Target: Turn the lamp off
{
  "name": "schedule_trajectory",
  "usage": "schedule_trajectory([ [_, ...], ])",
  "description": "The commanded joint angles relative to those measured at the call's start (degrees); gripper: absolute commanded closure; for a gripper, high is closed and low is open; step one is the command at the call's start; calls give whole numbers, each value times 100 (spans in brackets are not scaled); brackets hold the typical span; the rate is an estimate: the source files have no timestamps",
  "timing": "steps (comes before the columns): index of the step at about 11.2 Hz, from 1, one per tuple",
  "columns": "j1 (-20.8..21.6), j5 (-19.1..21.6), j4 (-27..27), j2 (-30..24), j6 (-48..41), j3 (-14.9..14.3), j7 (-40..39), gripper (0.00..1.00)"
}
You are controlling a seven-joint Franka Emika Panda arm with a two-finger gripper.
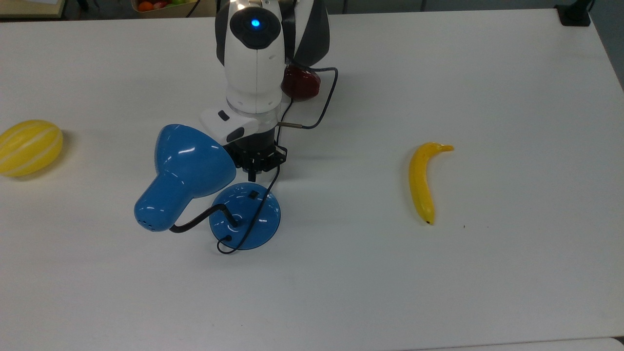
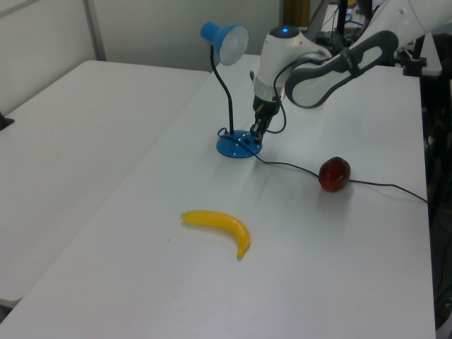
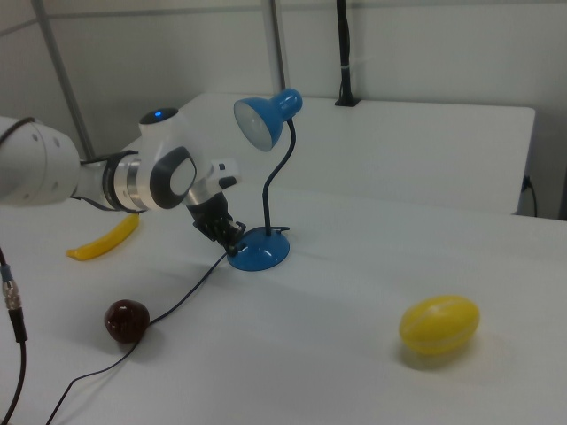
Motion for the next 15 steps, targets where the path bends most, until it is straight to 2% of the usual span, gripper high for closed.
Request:
schedule_trajectory([
  [1, -33, -8, -259, -881, -1043, 41, 92, 100],
  [2, -42, 1, -399, -1119, -1237, 41, 92, 100],
  [3, -42, 1, -522, -1356, -1439, 41, 92, 93],
  [4, -51, 9, -663, -1585, -1615, 41, 92, 82],
  [5, -51, 18, -829, -1796, -1669, 41, 92, 64],
  [7, -68, 27, -1155, -2165, -1687, 41, 109, 7],
  [8, -77, 27, -1261, -2332, -1696, 41, 110, 0],
  [12, -183, 36, -1262, -2641, -2169, 7, 31, 0],
  [15, -192, 114, -1236, -2817, -2888, -20, -31, 0],
])
